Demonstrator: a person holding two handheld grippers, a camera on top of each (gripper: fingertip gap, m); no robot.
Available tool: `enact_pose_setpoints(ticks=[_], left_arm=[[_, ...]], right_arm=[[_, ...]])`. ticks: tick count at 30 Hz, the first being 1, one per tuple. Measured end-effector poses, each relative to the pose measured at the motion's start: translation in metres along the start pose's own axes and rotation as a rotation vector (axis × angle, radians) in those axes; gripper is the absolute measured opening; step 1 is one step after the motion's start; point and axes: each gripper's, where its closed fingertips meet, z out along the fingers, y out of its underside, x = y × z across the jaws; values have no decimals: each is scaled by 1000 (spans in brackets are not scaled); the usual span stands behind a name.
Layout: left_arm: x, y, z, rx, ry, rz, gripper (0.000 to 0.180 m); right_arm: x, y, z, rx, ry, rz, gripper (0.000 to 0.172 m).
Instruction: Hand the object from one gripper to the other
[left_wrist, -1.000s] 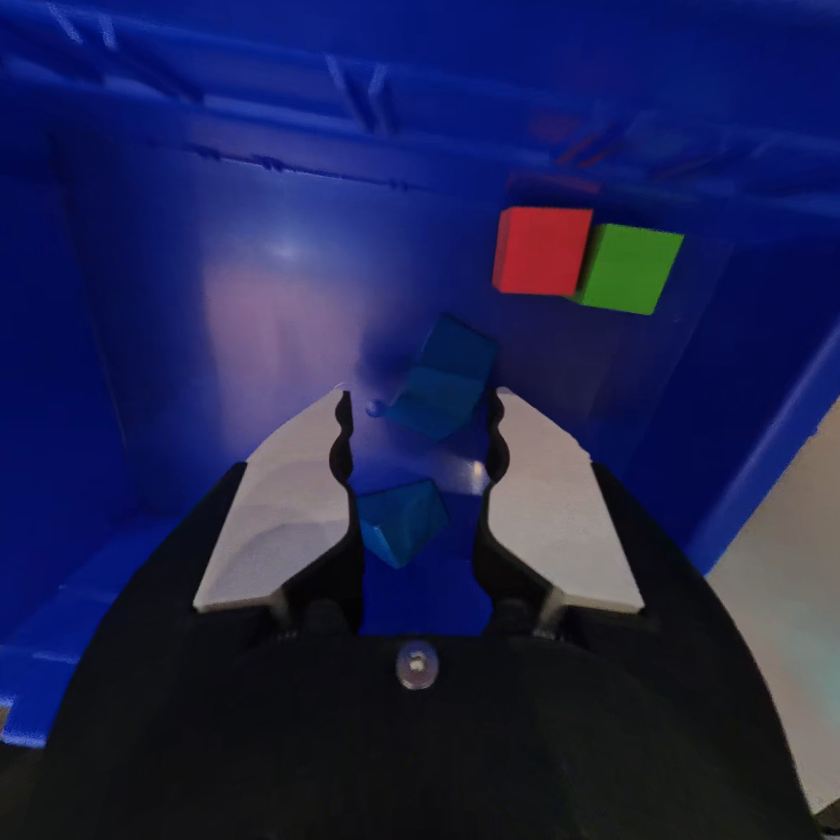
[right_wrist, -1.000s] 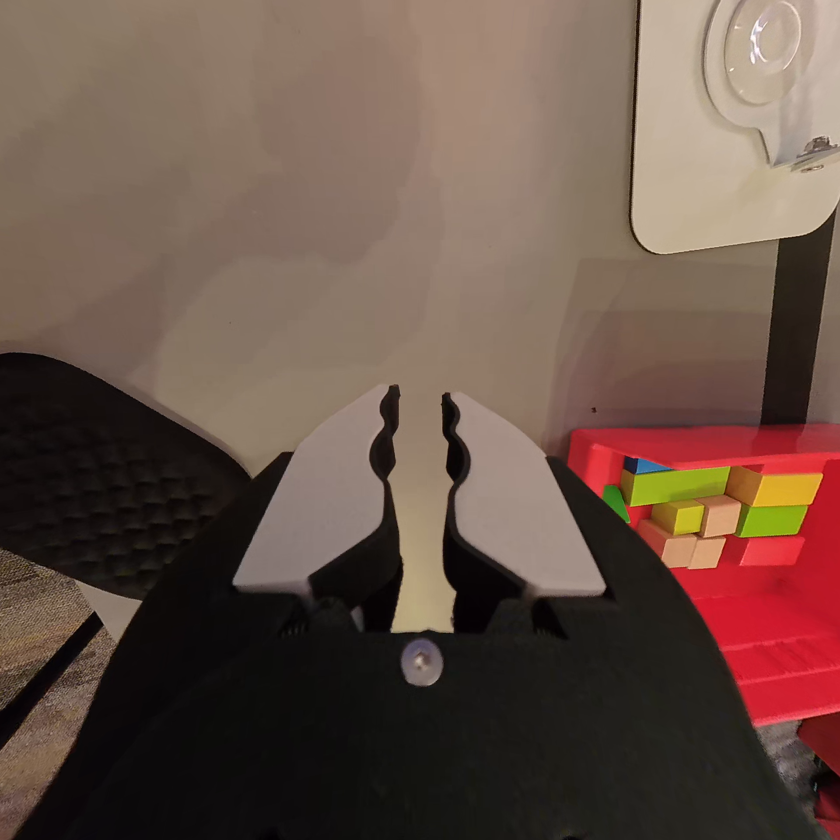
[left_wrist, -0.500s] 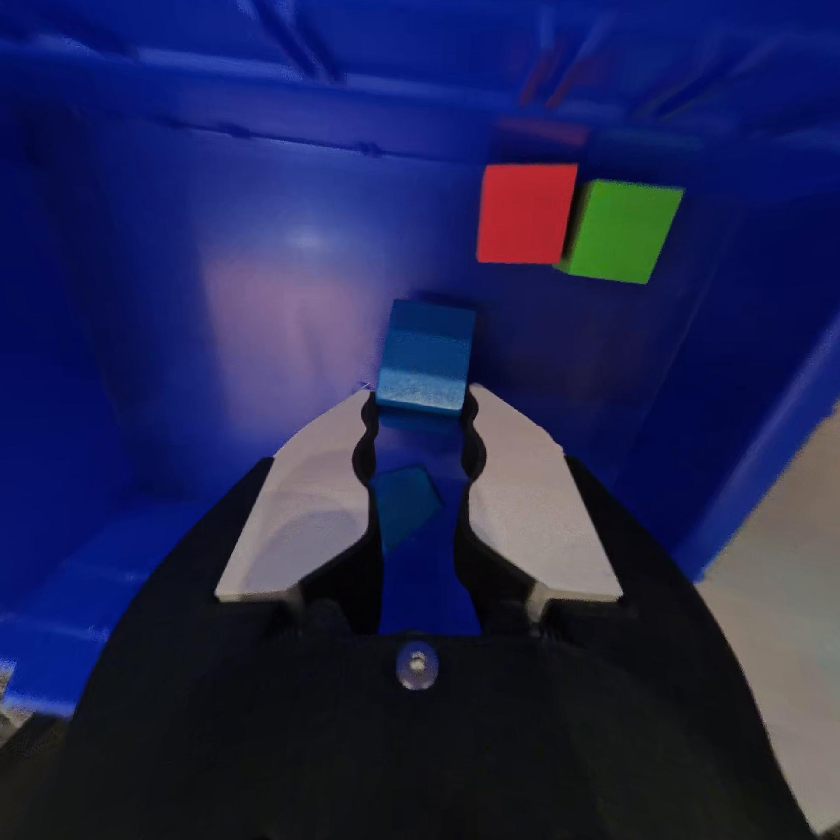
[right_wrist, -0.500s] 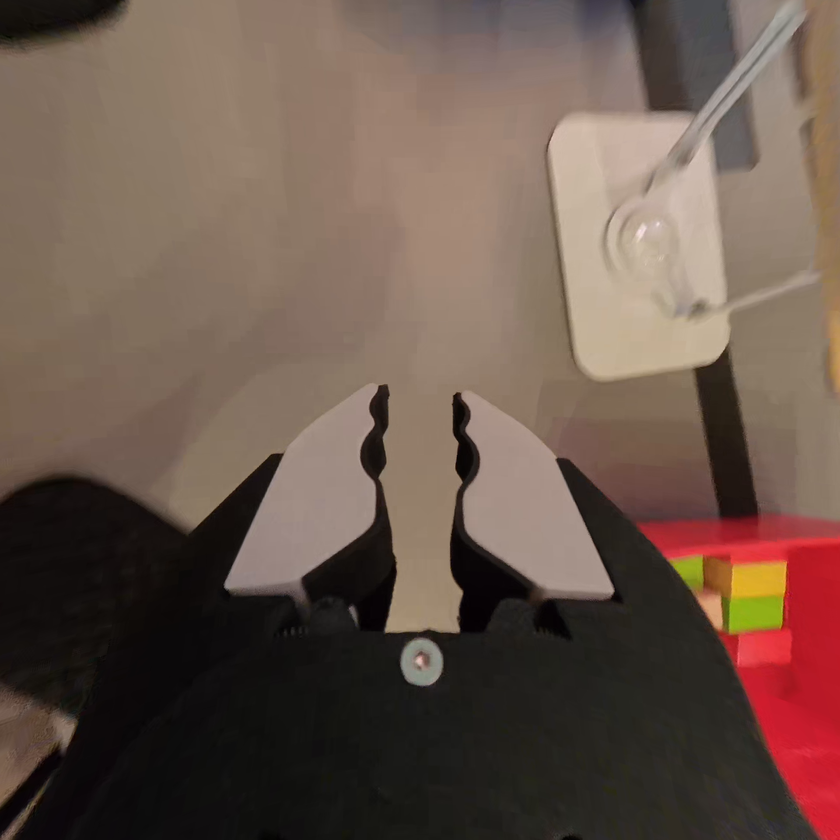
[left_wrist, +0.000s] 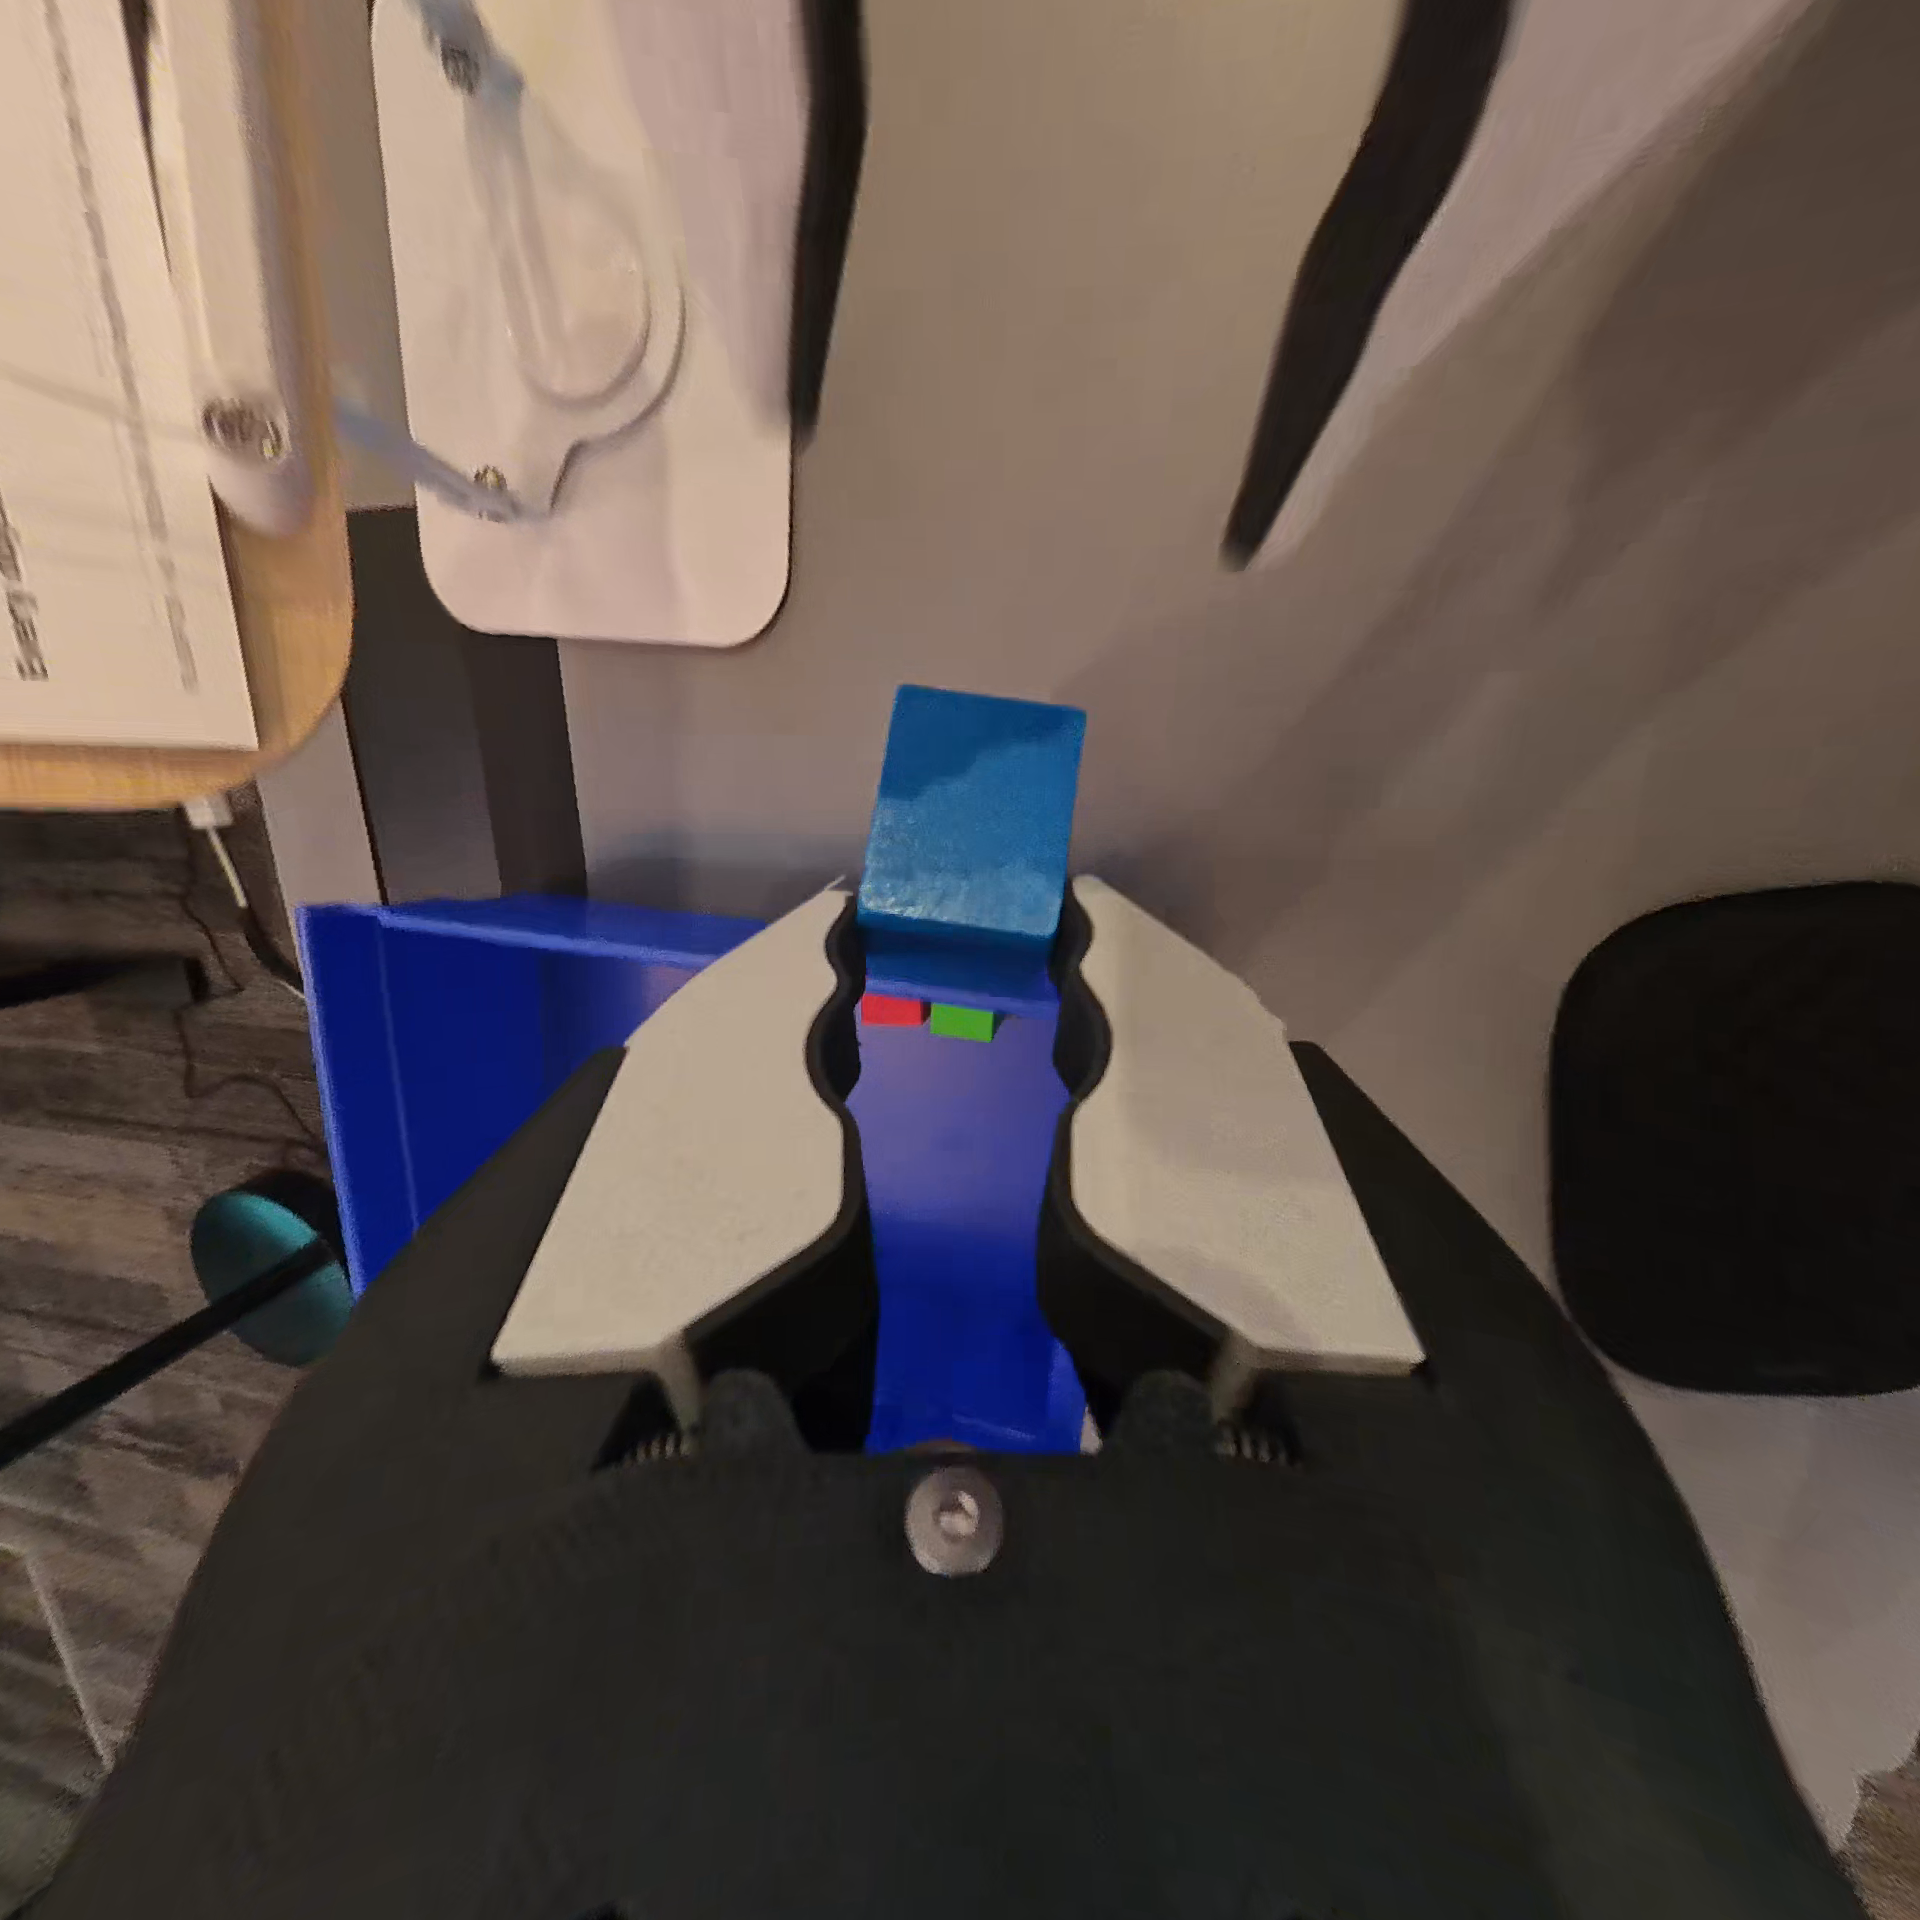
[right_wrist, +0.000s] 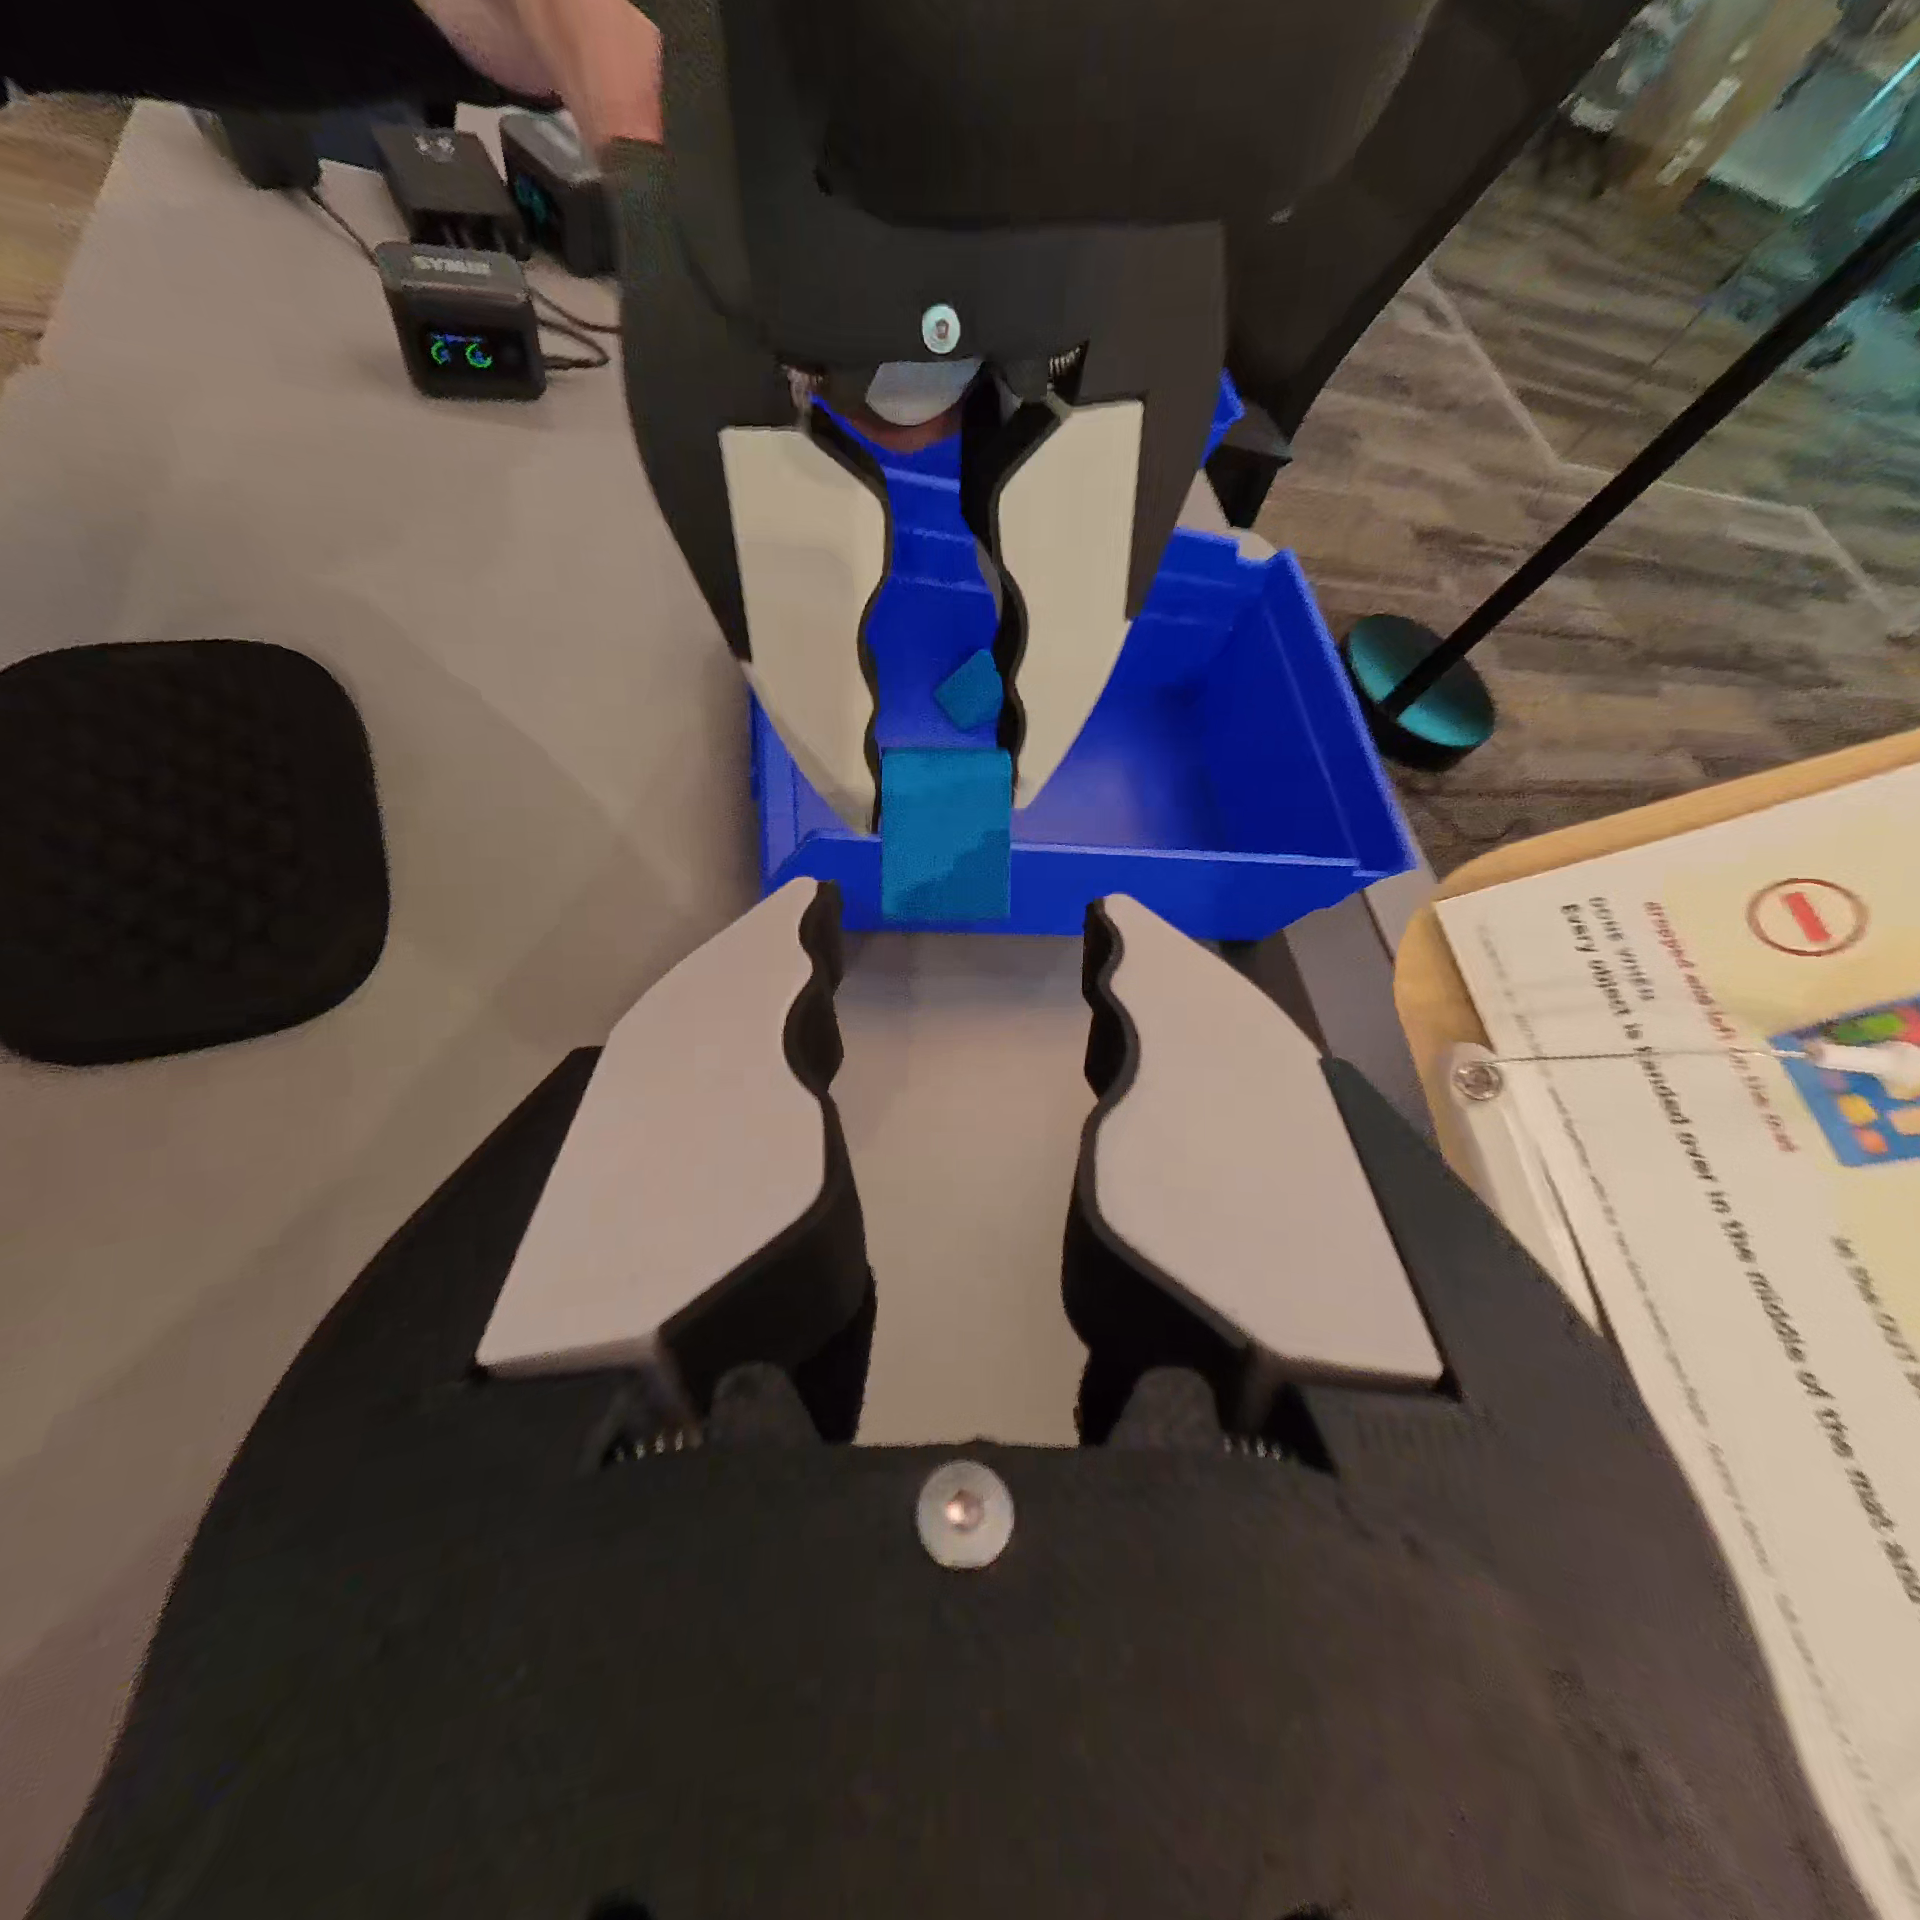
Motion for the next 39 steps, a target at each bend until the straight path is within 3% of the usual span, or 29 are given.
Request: enact_pose_setpoints(ticks=[7, 9, 21, 30, 35, 37, 39], left_arm=[[11, -40, -5, 27, -25, 62, 34], [9, -44, -5, 17, -43, 73, 34], [13, -66, -10, 114, -8, 106, 34], [17, -75, 0, 39, -27, 134, 34], [15, -87, -4, 110, -36, 108, 29], [13, -84, -5, 131, -30, 77, 26], [10, -75, -3, 134, -41, 56, 22]], right_arm=[[-5, 14, 8, -80, -42, -17, 38], [-7, 15, 5, -77, -63, -4, 30], [-7, 14, -19, 60, -78, 43, 29], [-8, 27, -25, -65, -35, -9, 30], [8, 55, -77, -94, 3, 22, 30], [28, 86, -119, -152, 45, 45, 30], [50, 138, -166, -294, 83, 82, 30]])
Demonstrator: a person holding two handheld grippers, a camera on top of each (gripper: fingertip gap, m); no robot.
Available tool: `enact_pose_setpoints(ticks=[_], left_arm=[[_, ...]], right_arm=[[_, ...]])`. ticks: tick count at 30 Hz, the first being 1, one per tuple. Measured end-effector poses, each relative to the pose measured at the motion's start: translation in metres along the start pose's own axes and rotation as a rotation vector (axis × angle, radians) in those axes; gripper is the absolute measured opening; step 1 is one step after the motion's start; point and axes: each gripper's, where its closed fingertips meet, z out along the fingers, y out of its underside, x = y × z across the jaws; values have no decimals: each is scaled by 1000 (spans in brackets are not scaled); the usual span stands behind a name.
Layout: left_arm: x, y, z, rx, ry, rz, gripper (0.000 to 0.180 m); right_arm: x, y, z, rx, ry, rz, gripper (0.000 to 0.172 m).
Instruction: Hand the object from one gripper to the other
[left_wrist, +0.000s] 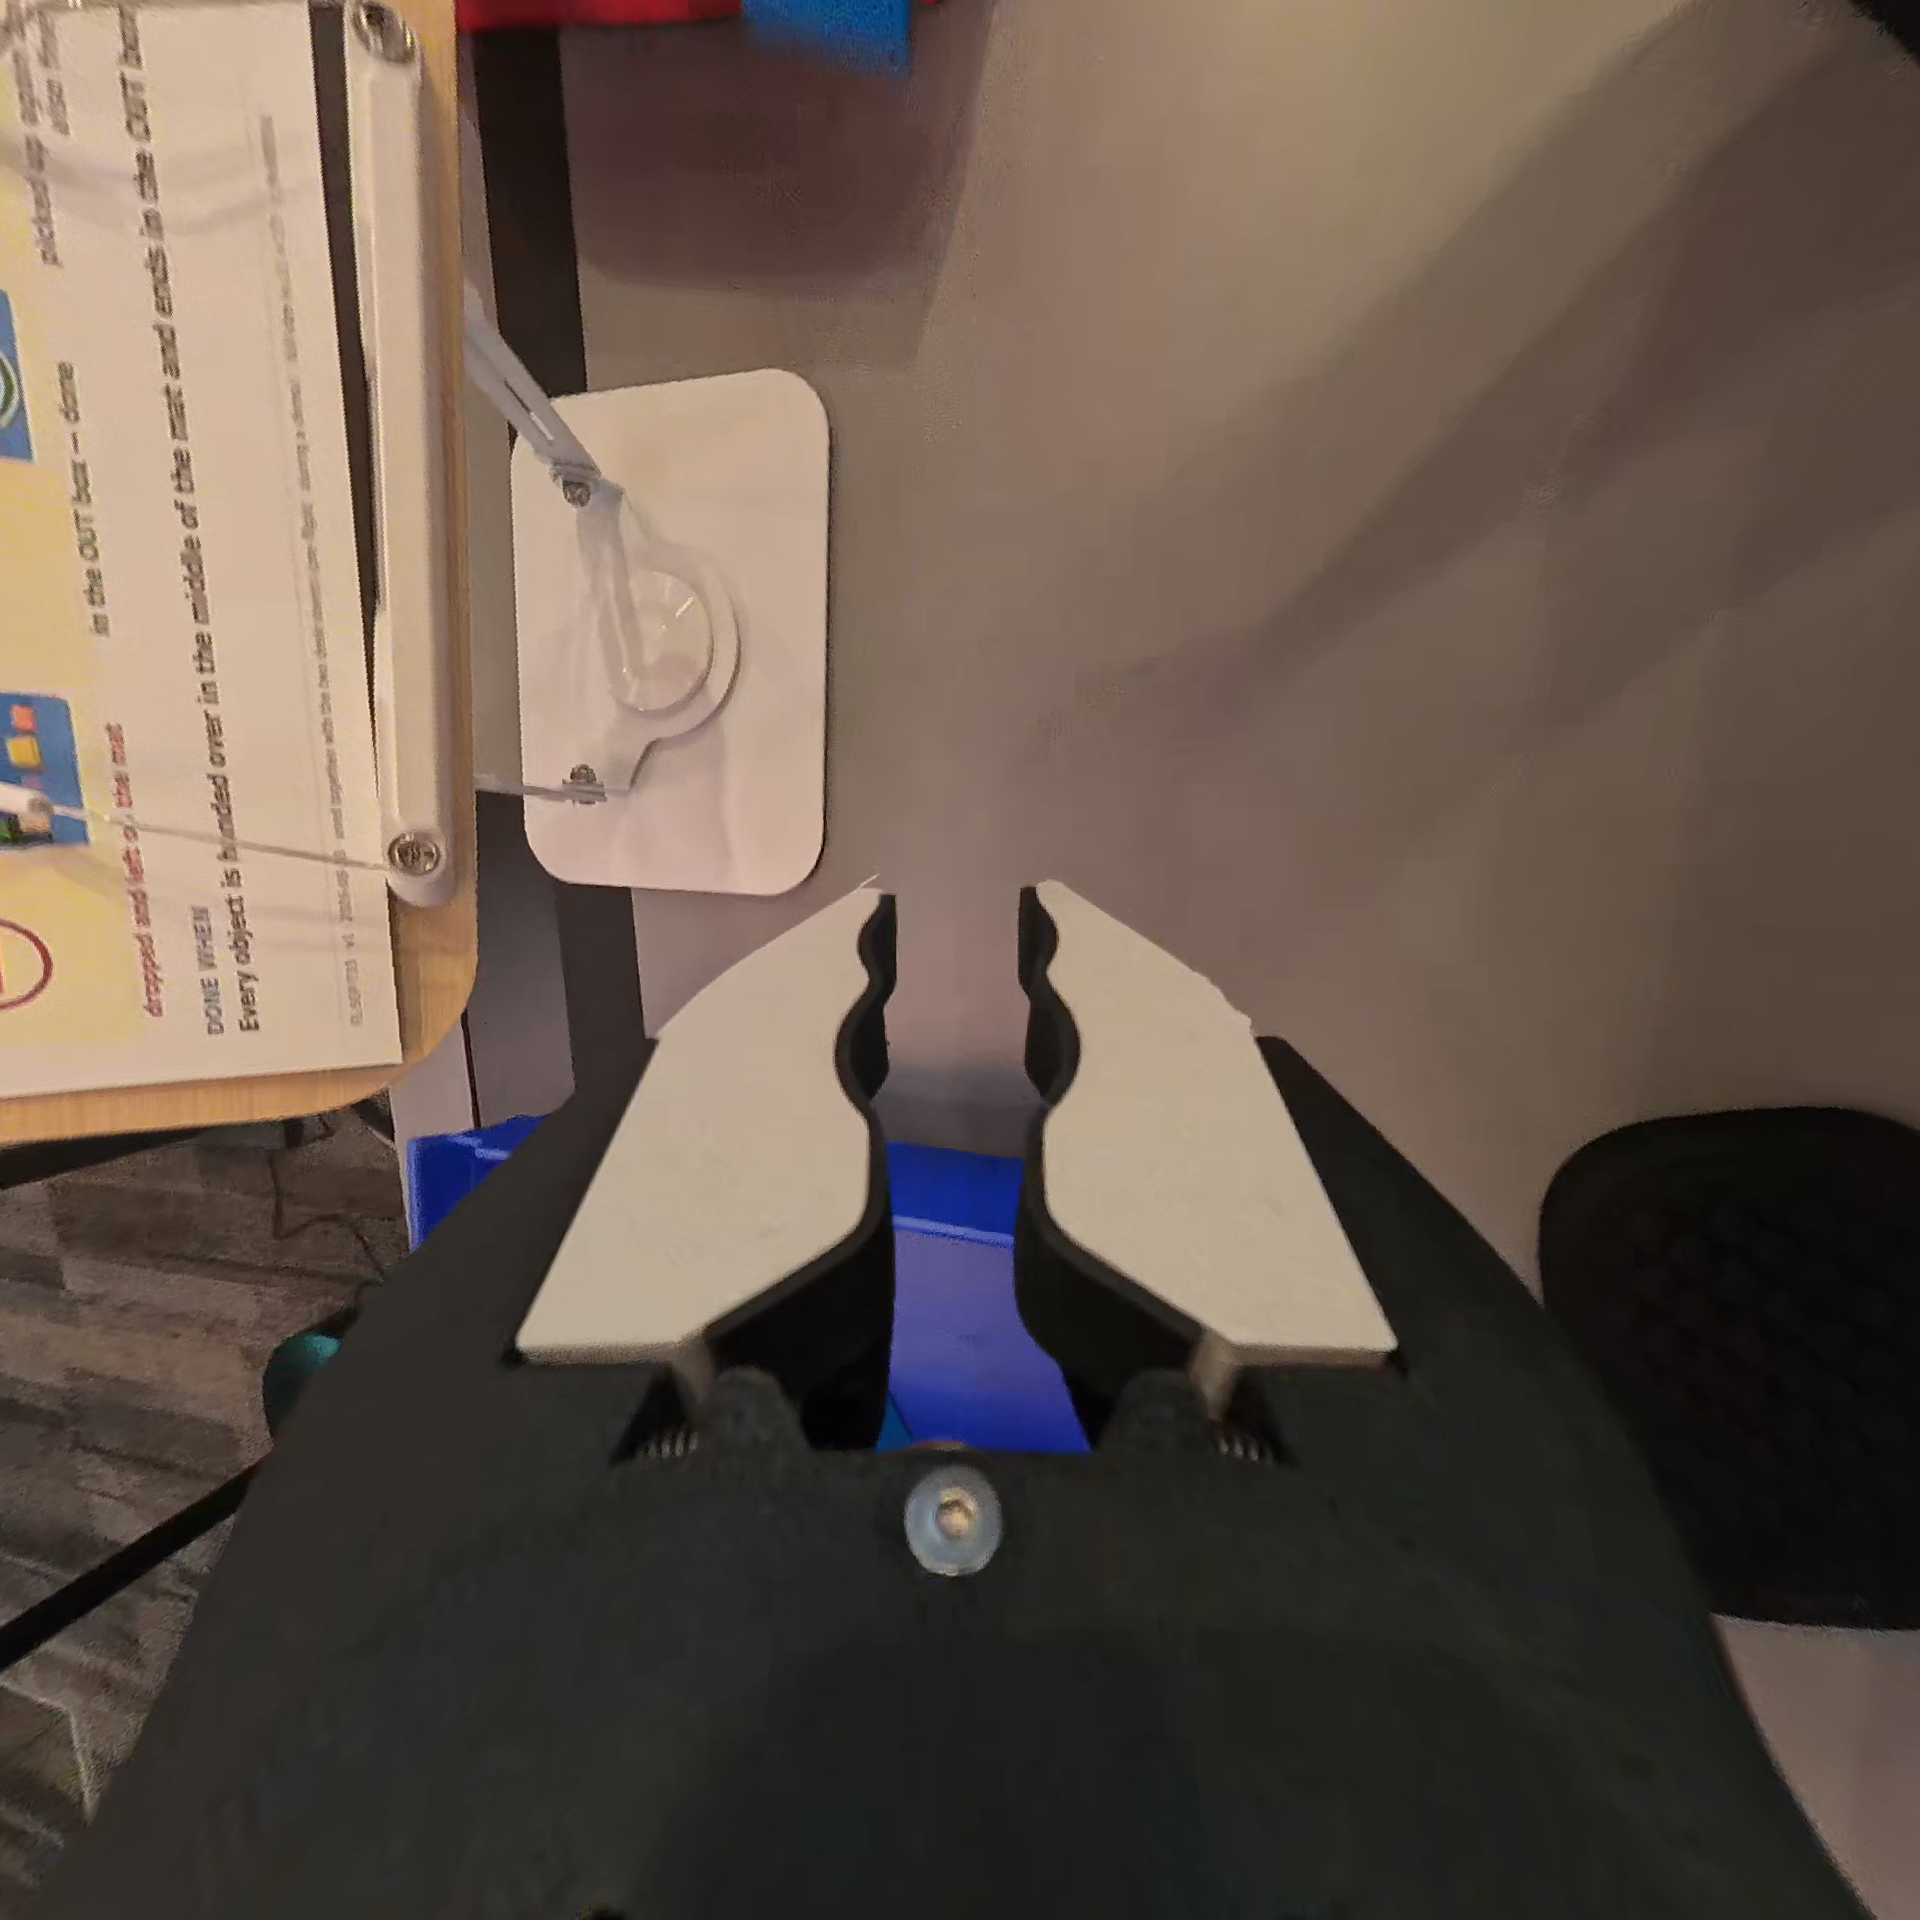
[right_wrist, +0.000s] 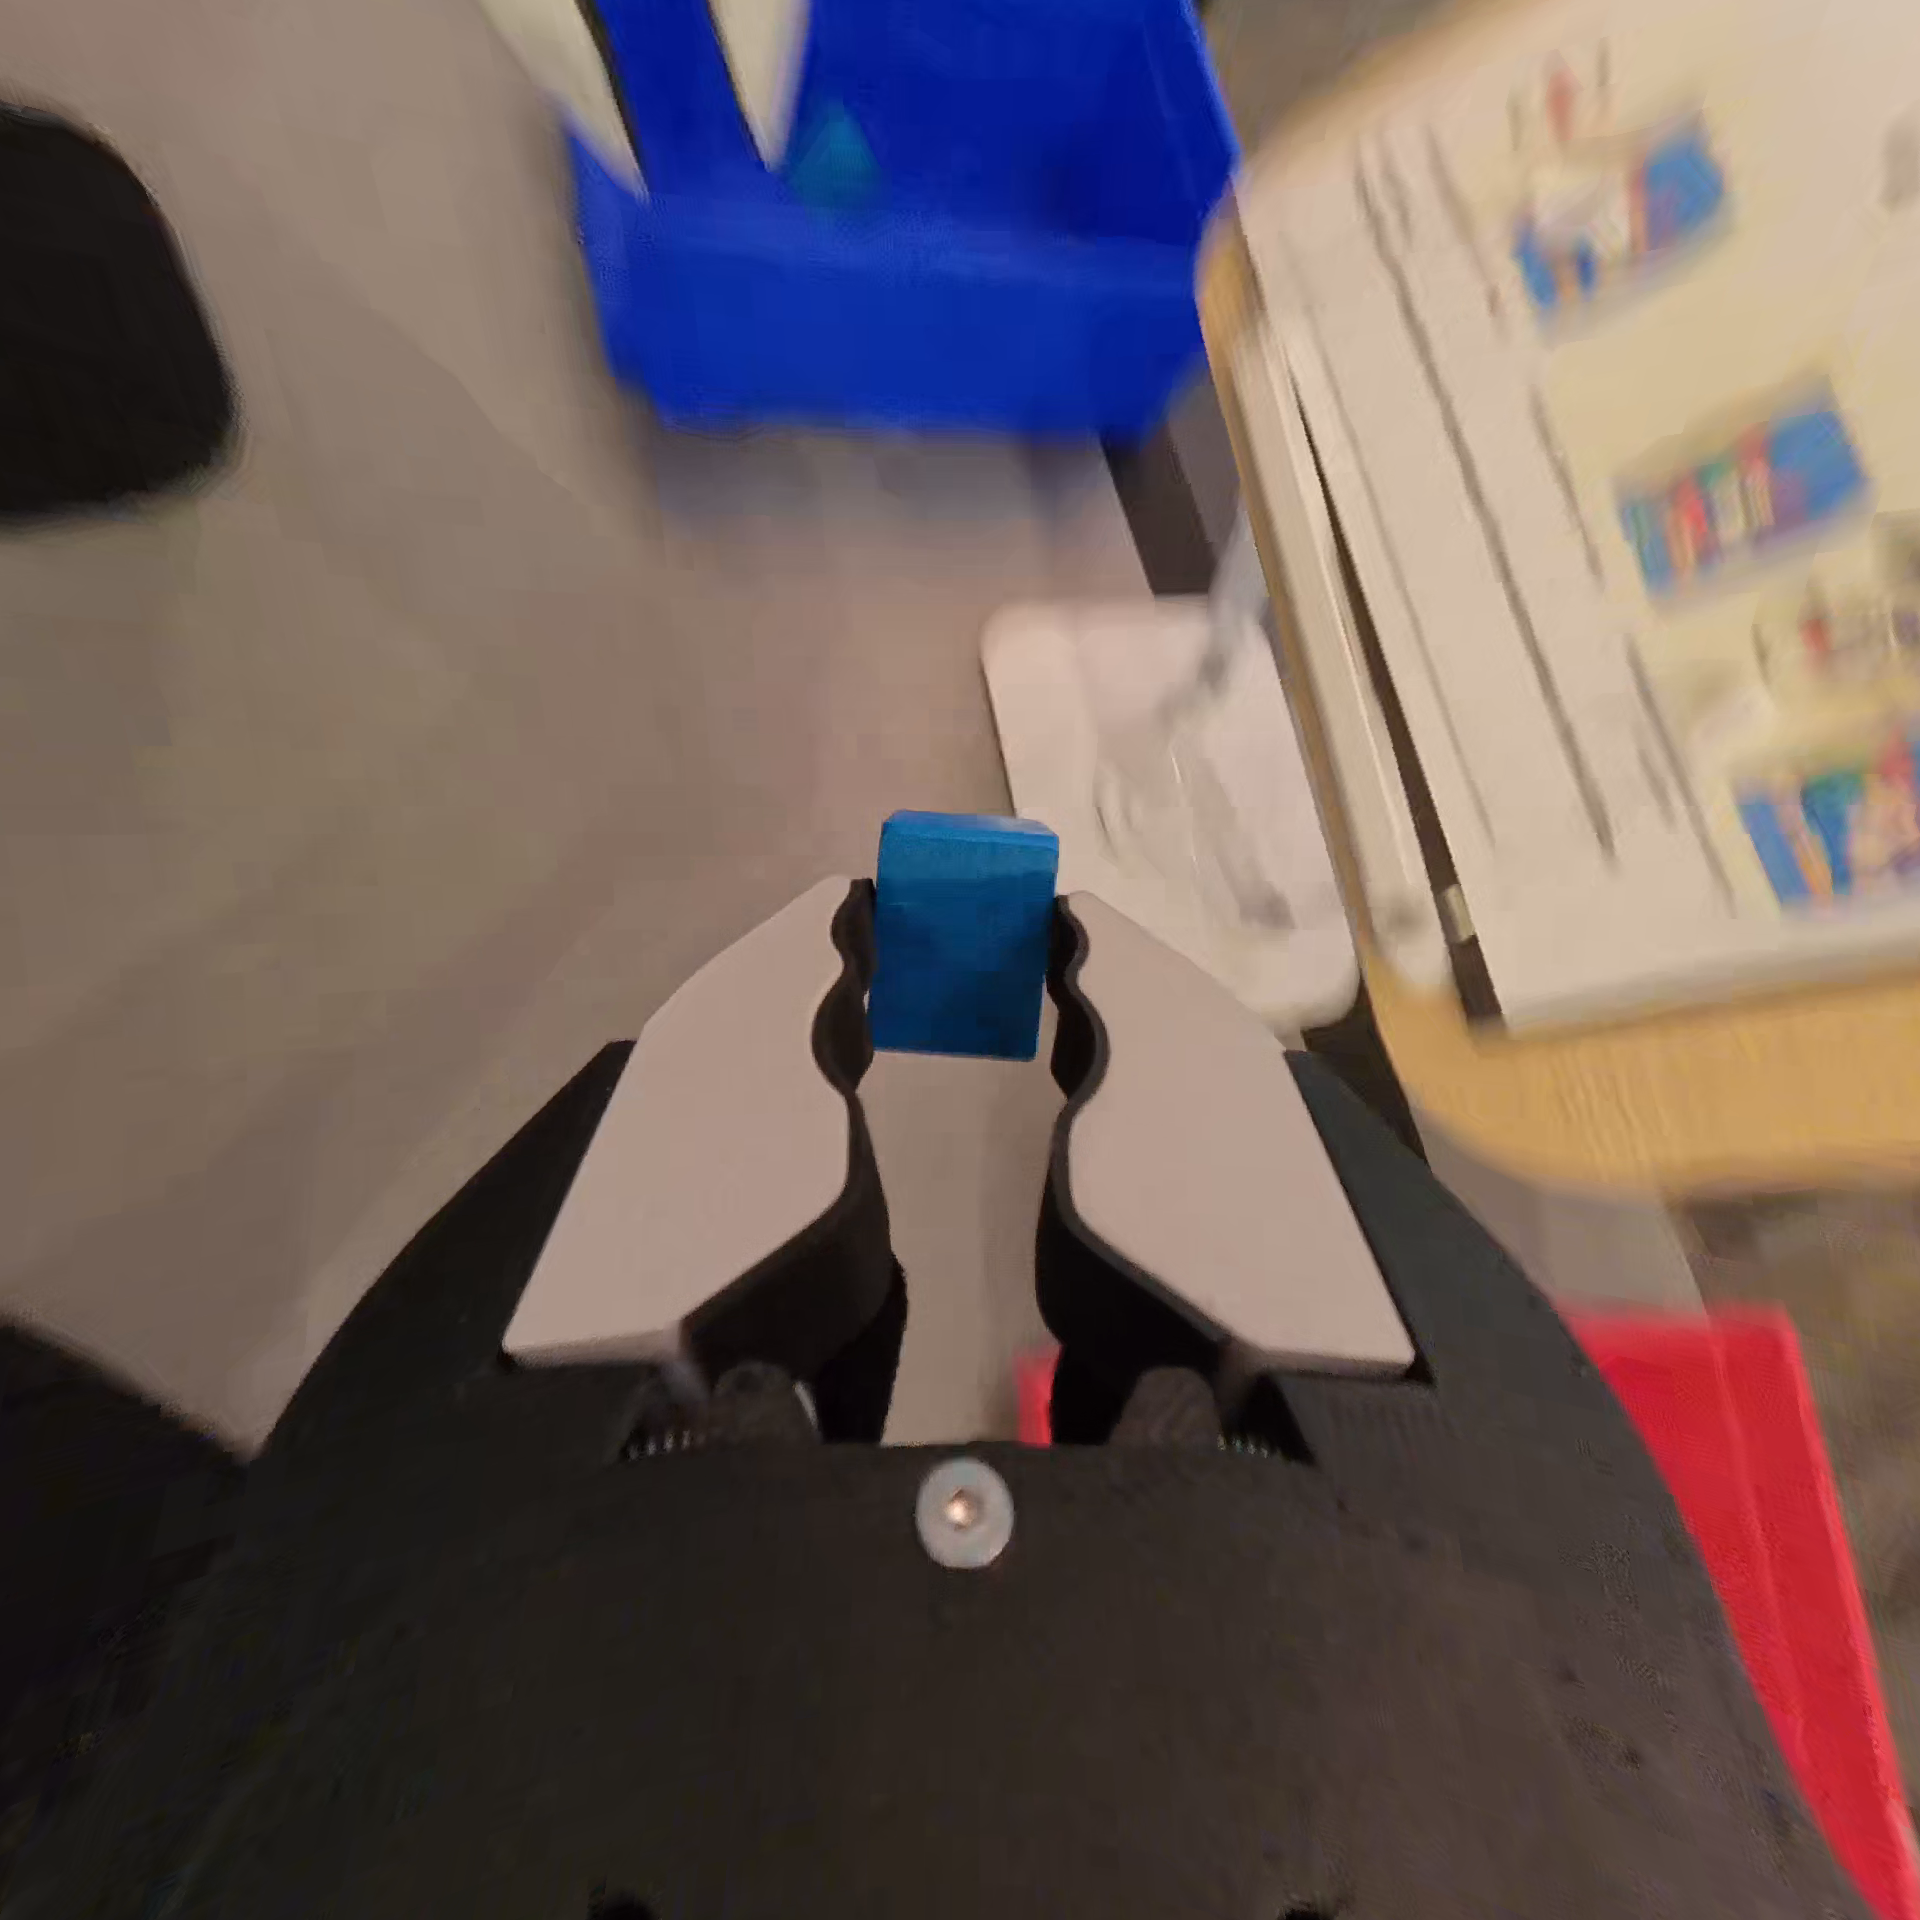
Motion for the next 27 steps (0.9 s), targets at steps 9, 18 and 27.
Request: enact_pose_setpoints(ticks=[9, 18, 27], left_arm=[[6, 17, 25, -28, 31, -59, 21], [-3, 11, 40, -35, 26, -60, 20], [-6, 10, 47, -48, 28, -43, 22]], right_arm=[[74, 248, -45, -572, -69, 184, 30], [75, 312, -18, -754, -238, 219, 30], [72, 336, -32, -984, -300, 196, 30]])
